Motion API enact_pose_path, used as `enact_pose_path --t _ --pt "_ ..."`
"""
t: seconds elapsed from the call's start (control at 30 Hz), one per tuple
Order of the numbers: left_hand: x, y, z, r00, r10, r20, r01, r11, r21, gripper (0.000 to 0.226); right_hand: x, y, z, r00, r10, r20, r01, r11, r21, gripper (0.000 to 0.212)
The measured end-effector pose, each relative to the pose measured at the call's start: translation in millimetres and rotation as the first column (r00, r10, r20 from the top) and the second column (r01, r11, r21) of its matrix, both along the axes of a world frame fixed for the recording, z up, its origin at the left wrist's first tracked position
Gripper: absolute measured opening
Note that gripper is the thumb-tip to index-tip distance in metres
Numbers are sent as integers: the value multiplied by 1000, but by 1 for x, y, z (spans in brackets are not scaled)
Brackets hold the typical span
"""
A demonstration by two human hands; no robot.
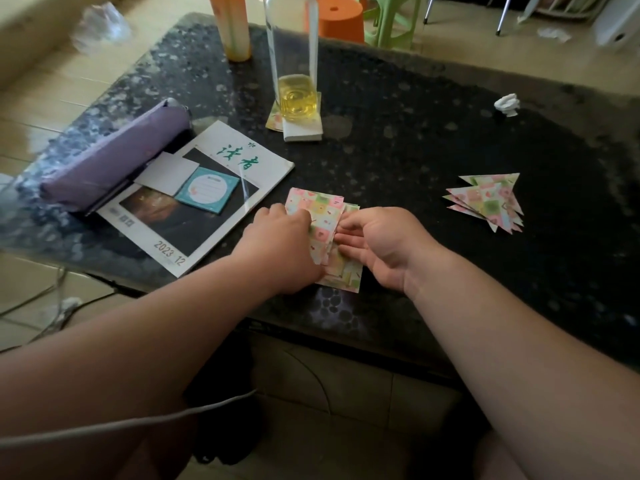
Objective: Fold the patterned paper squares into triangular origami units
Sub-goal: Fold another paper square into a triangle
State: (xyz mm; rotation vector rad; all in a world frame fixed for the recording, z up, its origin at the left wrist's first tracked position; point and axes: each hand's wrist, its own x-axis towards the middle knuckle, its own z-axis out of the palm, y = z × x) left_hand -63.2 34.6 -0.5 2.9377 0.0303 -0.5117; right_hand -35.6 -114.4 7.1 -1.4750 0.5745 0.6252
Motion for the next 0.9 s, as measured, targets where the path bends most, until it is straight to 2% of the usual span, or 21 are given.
enact_pose_path --t 0.23,0.3,0.4,0.47,0.57,0.6,0.63,0.7,0.73,0.77,0.83,0.9 --pt "-1 -3 4 997 -47 61 45 998 34 46 -7 5 4 999 35 22 -34 997 -66 9" --pt "1 -3 8 998 -9 67 8 1000 13 28 -7 6 4 999 39 11 -38 998 -58 10" --pt "5 2 16 994 86 70 -81 995 -65 20 -7 5 7 999 31 25 -30 999 -37 16" --pt "8 6 27 986 133 101 -116 981 -157 16 -7 0 11 992 75 105 -61 990 -130 17" --pt "9 8 51 971 192 145 -121 911 -394 10 -6 -15 18 913 240 329 -83 901 -425 29" --pt "9 8 58 967 223 127 -134 860 -493 11 -5 -20 21 874 282 396 -65 875 -480 34" --pt "9 6 63 961 266 70 -166 765 -622 13 -5 -25 24 845 302 442 -49 866 -498 38" --pt "8 2 69 939 313 -146 -277 433 -858 22 -6 -37 28 833 288 472 -60 895 -441 47" --pt "8 -1 68 919 306 -247 -335 280 -900 27 -8 -43 30 850 265 455 -90 924 -371 50" --pt "9 -4 64 902 289 -320 -380 184 -907 30 -11 -51 32 876 238 420 -125 952 -279 50" --pt "12 -14 56 877 264 -400 -439 105 -892 24 -17 -69 39 933 159 321 -143 987 -73 41" --pt "12 -30 51 862 240 -446 -473 69 -878 13 -24 -89 42 958 87 274 -96 995 20 31"
